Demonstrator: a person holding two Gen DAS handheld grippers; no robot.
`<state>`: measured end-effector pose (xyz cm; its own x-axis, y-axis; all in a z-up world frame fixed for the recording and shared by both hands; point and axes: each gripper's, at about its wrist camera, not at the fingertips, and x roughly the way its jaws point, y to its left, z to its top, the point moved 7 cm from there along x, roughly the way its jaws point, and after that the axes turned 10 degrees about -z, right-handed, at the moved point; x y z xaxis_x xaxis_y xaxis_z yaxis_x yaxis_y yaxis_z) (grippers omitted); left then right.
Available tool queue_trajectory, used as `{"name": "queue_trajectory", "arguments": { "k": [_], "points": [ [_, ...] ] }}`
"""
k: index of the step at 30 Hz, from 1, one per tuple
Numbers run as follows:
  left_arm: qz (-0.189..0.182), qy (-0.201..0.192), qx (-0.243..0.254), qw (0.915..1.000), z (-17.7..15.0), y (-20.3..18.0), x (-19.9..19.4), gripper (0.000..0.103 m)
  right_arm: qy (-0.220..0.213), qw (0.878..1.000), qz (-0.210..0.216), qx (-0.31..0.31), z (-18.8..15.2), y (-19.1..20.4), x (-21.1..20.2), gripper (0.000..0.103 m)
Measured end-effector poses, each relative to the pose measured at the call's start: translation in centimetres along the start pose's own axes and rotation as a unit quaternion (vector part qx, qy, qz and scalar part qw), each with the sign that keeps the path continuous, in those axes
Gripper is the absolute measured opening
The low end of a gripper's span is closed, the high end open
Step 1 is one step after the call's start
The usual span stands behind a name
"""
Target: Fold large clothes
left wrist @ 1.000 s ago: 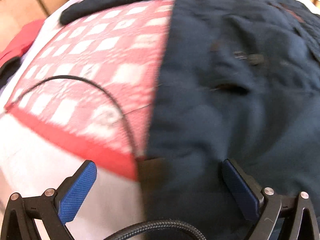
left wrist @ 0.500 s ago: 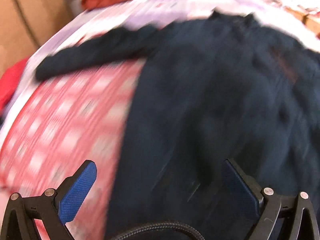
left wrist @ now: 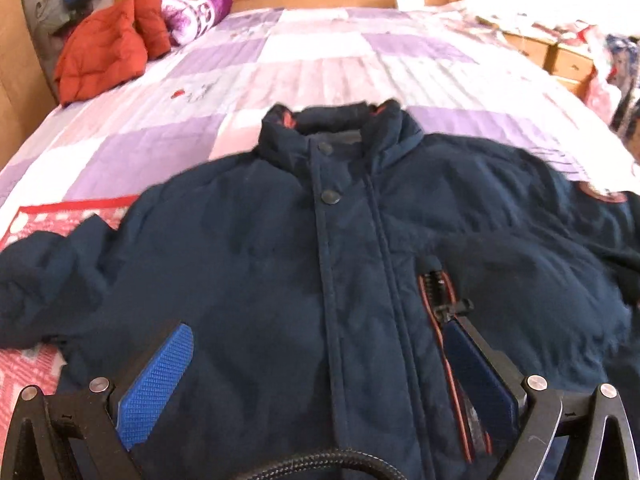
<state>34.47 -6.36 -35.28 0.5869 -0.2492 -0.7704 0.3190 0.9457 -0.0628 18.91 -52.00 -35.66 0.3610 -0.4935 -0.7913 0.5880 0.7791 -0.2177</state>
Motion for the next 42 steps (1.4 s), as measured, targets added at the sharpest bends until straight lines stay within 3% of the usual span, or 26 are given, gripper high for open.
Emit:
{"name": "queue_trajectory", "arguments": {
  "k": [4, 8, 10, 16, 24, 25, 26, 27, 30, 33, 36, 42],
  "points": [
    [0.024, 0.030, -0.031, 0.9988, -1.3, 0.8, 4.0, 0.103, 0.054, 0.994, -0.043, 0.085, 0.2, -7.6, 5.7, 0.092],
    [0.052, 0.054, -0.050, 0.9960, -3.9, 1.9, 7.0, 0.103, 0.091, 0.983, -0.044, 0.151, -0.5, -11.5, 10.0, 0.092],
    [0.047, 0.044, -0.064, 0.9959, -4.7, 2.1, 7.4, 0.103, 0.114, 0.975, -0.040, 0.184, -1.4, -13.2, 12.2, 0.092],
    [0.037, 0.030, -0.067, 0.9966, -5.3, 2.3, 7.0, 0.103, 0.159, 0.941, -0.006, 0.299, -2.1, -14.8, 17.3, 0.092],
    [0.041, 0.018, -0.059, 0.9973, -5.4, 2.3, 7.2, 0.103, 0.153, 0.931, 0.023, 0.332, 1.2, -14.1, 20.9, 0.091],
    [0.041, 0.018, -0.059, 0.9973, -5.4, 2.3, 7.2, 0.103, 0.147, 0.927, 0.031, 0.344, 1.6, -14.1, 21.1, 0.088],
    [0.041, 0.017, -0.058, 0.9973, -5.4, 2.3, 7.1, 0.103, 0.141, 0.925, 0.033, 0.351, 1.9, -14.3, 21.2, 0.073],
    [0.041, 0.017, -0.058, 0.9973, -5.5, 2.3, 7.1, 0.103, 0.133, 0.923, 0.034, 0.360, 2.1, -14.5, 21.2, 0.050],
    [0.041, 0.017, -0.057, 0.9974, -5.5, 2.3, 7.1, 0.103, 0.103, 0.918, 0.050, 0.380, 2.8, -15.2, 20.6, 0.021],
    [0.041, 0.017, -0.057, 0.9974, -5.5, 2.3, 7.1, 0.103, 0.070, 0.926, 0.049, 0.367, 4.0, -15.8, 19.1, 0.012],
    [0.040, 0.020, -0.057, 0.9974, -5.4, 2.2, 7.1, 0.103, 0.039, 0.930, 0.042, 0.363, 5.7, -17.2, 17.2, 0.011],
    [0.039, 0.035, -0.062, 0.9967, -5.2, 2.2, 6.9, 0.103, 0.018, 0.946, 0.032, 0.321, 8.3, -16.7, 14.3, 0.011]
  ]
}}
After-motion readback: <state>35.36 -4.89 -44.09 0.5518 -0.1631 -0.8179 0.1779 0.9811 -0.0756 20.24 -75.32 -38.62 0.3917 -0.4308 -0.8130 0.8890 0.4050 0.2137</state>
